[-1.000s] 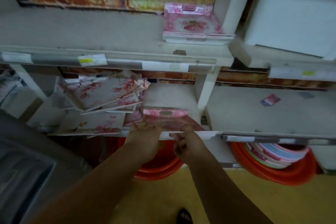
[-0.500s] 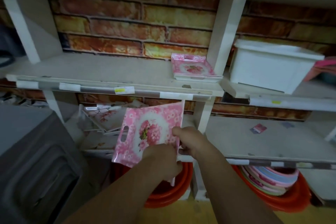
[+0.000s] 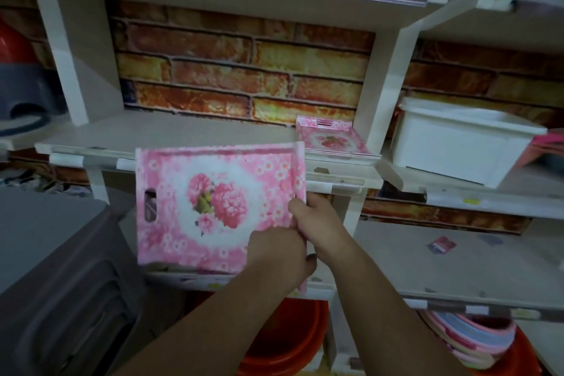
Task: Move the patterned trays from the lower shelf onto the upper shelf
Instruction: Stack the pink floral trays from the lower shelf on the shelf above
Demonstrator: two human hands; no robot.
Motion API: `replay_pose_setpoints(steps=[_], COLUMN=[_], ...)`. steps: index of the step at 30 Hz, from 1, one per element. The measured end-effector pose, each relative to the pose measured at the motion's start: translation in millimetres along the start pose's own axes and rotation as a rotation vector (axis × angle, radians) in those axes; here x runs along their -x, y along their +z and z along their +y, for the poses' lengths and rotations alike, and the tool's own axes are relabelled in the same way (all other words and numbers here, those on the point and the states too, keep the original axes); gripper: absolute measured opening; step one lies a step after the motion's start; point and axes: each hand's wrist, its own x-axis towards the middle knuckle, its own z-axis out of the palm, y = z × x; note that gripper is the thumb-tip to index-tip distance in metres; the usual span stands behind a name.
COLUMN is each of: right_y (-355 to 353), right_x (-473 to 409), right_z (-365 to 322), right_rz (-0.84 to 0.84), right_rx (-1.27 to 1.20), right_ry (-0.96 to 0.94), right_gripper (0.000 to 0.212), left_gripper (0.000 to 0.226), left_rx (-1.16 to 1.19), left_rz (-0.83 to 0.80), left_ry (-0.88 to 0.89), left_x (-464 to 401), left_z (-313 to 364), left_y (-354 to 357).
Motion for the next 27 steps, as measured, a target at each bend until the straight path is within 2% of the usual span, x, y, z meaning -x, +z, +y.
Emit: replay_pose_setpoints(steps=[5,8,10,13,16,18,22,27], right_y=[-8.9,-19.8,-28.6,-47.1,-67.9,-82.8,-109.6,-136.3], right_x=[-35.9,-65.1,-88.6,-125.5,-158.3,-178.7,-217.2,-245.9], right_z=[6.4,12.7,19.1,29.5,36.6,39.2,42.8,54.5], right_rz=[0.023,0.007,-0.007,-0.091,-0.12,-0.077,0.058,0.075], right_rx=[-0.298,-0.526,-0.672,-0.91,-1.065,-1.091,-1.005,-0.747], right_ry=[0.007,0.018,0.022,0.055,0.106,0.161,0.259,0.358], right_gripper=[0.011,0.005,0.013,0.028,0.034,0.028,0.02,0.029], left_gripper=[0.027,0.034,0.04,0.035,0.041,0.045,0.036,0.051], left_rx=[-0.157,-0.26,-0.247,-0.237,-0.25,-0.245,-0.247,-0.247], left_rz=[0.033,0.07,0.152,0.292,0.346,0.342,0.314,0.294], left_ry=[-0.079,-0.124,-0.119,-0.075,0.005,0.023,-0.029,-0.083], left_x=[-34.9,-65.4,-88.7,-128.5,-170.2,-199.7,-250.5,-294.9], left_z=[-12.9,-20.6,-24.5,-24.9,-21.8,-16.5,2.3,9.0], left_y=[0.7,3.5,4.3,-1.0,-10.1,-15.5,-16.7,-2.4])
